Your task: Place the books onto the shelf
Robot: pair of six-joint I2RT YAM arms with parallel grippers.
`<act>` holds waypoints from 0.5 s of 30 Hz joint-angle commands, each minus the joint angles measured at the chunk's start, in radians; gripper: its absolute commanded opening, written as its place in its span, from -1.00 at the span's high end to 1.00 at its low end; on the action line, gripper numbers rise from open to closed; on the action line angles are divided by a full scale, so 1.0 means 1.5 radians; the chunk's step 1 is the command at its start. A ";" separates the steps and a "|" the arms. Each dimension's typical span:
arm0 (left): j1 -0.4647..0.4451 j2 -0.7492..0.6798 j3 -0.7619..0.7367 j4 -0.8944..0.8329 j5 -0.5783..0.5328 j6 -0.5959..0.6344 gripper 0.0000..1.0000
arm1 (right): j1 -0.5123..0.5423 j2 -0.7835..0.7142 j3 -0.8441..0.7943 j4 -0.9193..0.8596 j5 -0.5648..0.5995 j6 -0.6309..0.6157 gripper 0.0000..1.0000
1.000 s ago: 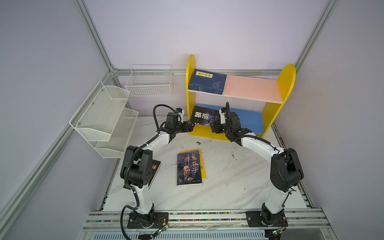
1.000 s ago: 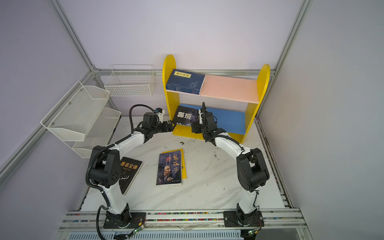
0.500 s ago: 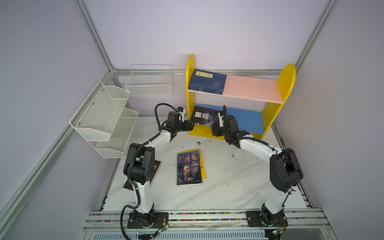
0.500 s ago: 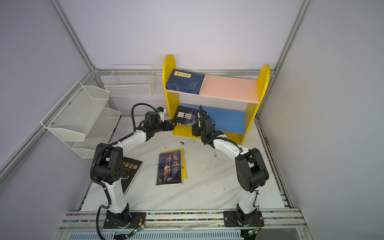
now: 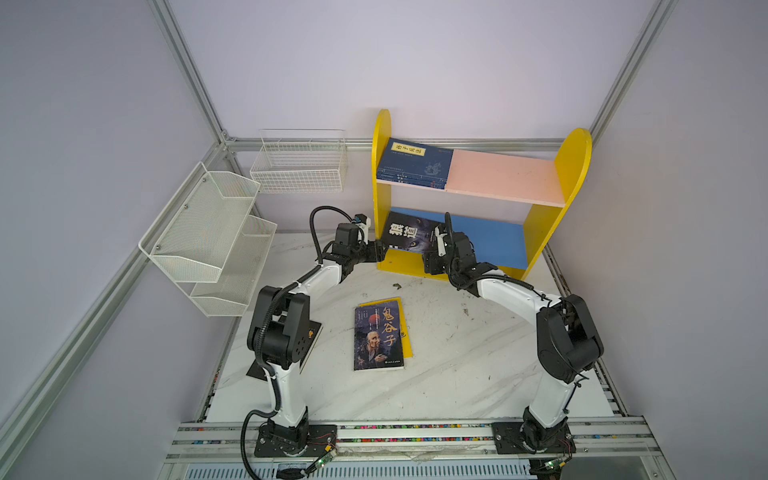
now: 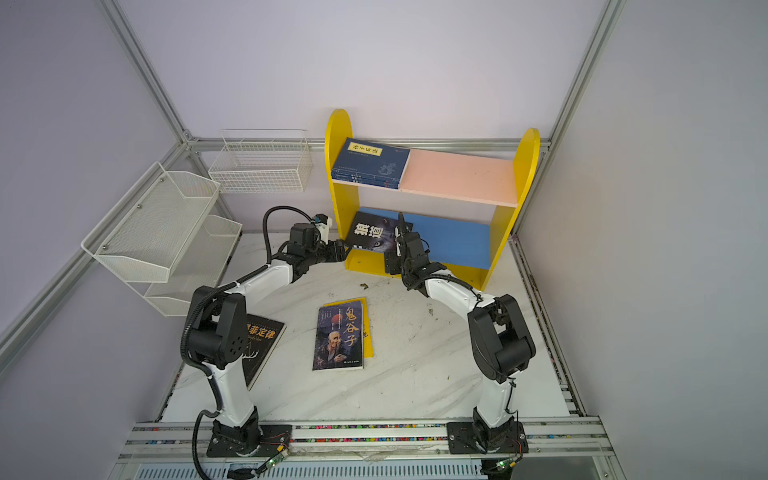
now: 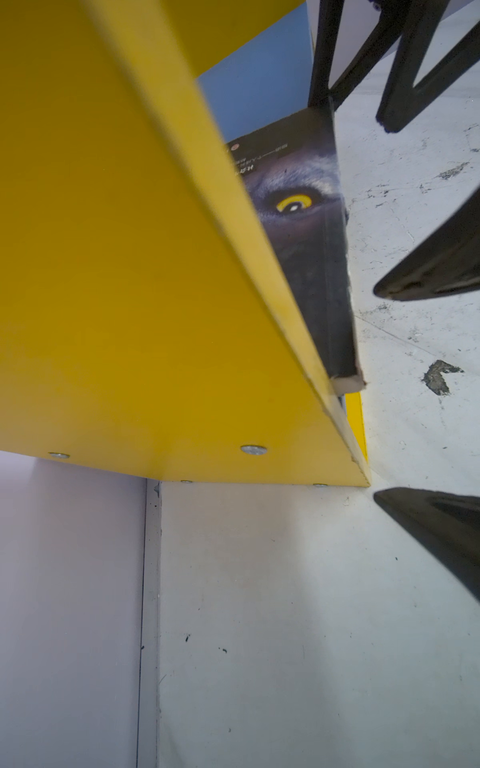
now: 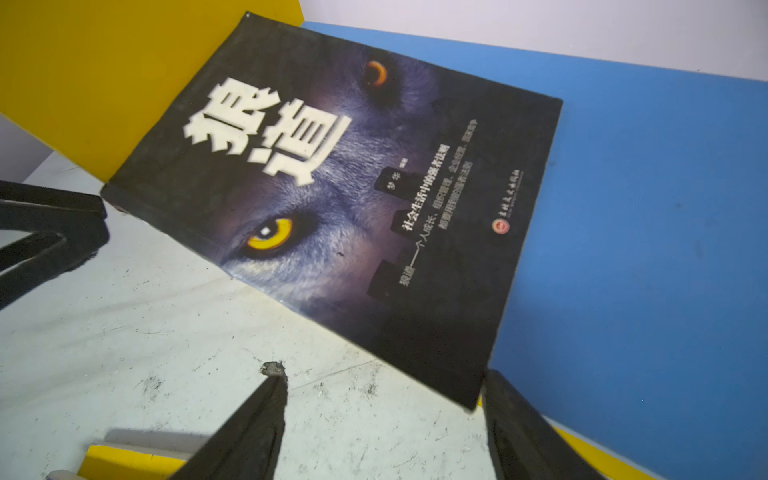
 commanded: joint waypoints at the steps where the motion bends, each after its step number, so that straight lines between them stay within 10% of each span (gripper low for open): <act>1: 0.003 0.004 0.066 0.012 -0.011 0.015 -0.34 | -0.001 0.028 0.037 0.016 -0.014 -0.014 -0.47; 15: 0.004 0.004 0.063 0.025 -0.047 0.011 -0.22 | 0.000 0.041 0.044 0.007 -0.025 -0.002 -0.45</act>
